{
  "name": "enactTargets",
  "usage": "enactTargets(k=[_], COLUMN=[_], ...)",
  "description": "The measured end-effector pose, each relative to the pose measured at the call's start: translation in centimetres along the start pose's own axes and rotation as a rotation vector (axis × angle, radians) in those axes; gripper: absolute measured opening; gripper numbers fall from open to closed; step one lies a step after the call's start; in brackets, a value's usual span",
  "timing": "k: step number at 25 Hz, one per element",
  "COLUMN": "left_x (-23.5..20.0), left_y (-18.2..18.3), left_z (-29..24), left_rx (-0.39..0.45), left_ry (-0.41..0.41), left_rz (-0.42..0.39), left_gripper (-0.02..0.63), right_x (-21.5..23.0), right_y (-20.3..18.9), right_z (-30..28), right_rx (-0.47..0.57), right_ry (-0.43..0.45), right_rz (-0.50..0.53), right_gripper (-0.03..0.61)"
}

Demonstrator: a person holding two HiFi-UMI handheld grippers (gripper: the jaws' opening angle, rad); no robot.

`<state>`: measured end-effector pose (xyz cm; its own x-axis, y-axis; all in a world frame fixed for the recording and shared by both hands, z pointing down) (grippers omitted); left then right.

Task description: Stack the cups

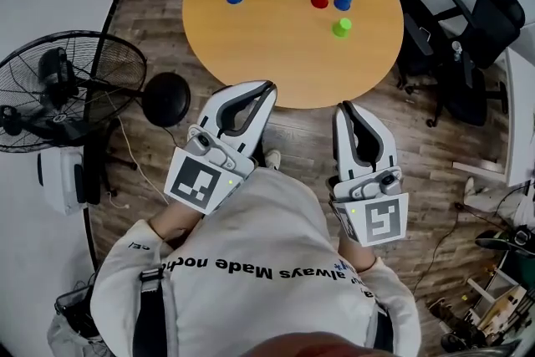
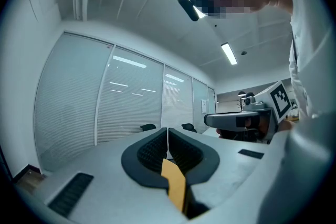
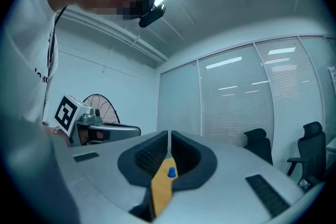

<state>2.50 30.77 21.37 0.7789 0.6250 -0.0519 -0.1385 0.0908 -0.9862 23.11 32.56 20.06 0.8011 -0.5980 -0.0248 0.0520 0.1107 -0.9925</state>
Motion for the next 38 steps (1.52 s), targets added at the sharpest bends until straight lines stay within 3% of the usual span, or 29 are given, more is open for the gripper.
enactTargets(k=[23,38], left_x=[-18.2,-26.1], left_y=[-0.3,-2.8], left_z=[-10.8,-14.4], left_rx=[0.037,0.009], left_ry=[-0.022,-0.06], left_rz=[0.003,0.008], left_gripper=[0.029,0.031], right_x=[4.7,6.1], right_y=[-1.3,-4.4], right_z=[-20.5,-28.0], right_rx=[0.002,-0.039], right_ry=[0.003,-0.055], right_rz=[0.032,0.002], right_gripper=[0.043,0.043])
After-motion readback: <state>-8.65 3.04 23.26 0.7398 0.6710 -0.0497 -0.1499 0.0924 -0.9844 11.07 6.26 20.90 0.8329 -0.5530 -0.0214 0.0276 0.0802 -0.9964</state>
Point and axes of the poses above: the fingertips, and each gripper's own axes: z backward along the fingers, x to its right, y out of its top, the point moved 9 cm from there along z, backward along the fingers, and after that the axes turned 8 degrees about x, right-handed, at the moved point
